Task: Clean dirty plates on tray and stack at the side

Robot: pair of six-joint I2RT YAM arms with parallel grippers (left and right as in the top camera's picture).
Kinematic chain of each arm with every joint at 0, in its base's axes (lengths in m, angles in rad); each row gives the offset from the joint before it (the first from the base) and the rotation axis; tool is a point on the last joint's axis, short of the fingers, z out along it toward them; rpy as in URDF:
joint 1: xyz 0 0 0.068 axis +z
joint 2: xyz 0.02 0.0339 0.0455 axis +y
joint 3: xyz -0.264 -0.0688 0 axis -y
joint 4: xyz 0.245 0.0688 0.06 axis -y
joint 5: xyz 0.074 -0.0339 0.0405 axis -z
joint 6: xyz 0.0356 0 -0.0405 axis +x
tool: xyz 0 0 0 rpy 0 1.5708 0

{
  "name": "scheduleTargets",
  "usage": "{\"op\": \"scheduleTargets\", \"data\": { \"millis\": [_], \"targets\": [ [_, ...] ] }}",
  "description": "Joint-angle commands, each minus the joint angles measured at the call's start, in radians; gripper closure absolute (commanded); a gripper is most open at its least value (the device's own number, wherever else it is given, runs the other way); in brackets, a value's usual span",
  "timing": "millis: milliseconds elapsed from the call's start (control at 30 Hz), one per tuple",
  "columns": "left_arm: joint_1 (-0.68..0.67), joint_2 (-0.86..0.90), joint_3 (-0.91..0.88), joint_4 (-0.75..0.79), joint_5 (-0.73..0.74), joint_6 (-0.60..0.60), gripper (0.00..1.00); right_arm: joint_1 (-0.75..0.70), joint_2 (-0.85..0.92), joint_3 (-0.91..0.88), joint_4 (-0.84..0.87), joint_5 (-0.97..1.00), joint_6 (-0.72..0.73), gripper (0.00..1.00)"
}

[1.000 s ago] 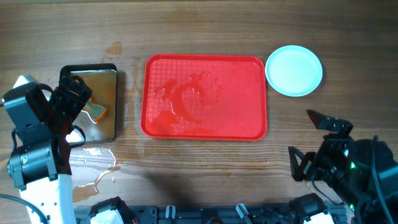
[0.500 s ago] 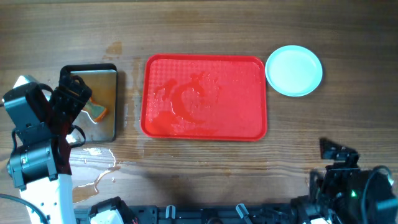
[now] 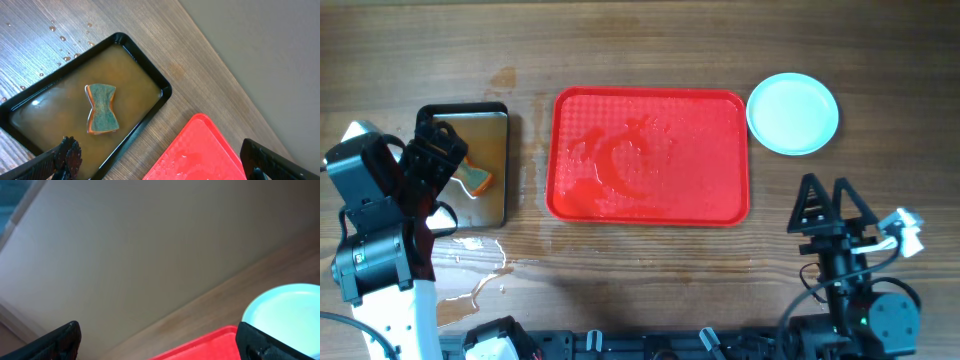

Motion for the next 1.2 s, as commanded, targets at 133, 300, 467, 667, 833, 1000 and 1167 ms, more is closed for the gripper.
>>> {"op": "scheduleTargets", "data": {
  "millis": [133, 300, 467, 667, 833, 1000, 1167],
  "targets": [
    [0.004, 0.002, -0.001, 0.002, 0.012, 0.0, 0.0, -0.036, -0.044, -0.14, 0.11, -0.035, -0.061, 0.01],
    [0.004, 0.002, -0.001, 0.002, 0.012, 0.0, 0.0, -0.039, -0.044, -0.238, 0.268, -0.038, -0.153, 0.0],
    [0.004, 0.002, -0.001, 0.002, 0.012, 0.0, 0.0, -0.039, -0.044, -0.299, 0.368, -0.039, -0.193, 0.0],
    [0.004, 0.002, -0.001, 0.002, 0.012, 0.0, 0.0, -0.045, -0.044, -0.32, 0.381, -0.05, -0.344, 0.0],
    [0.004, 0.002, -0.001, 0.002, 0.012, 0.0, 0.0, -0.072, -0.044, -0.32, 0.206, -0.032, -0.426, 0.0],
    [0.004, 0.002, -0.001, 0.002, 0.012, 0.0, 0.0, -0.097, -0.044, -0.32, 0.153, -0.03, -0.43, 0.0],
    [0.004, 0.002, -0.001, 0.002, 0.012, 0.0, 0.0, -0.098, -0.044, -0.32, 0.153, -0.03, -0.425, 0.0]
  ]
}}
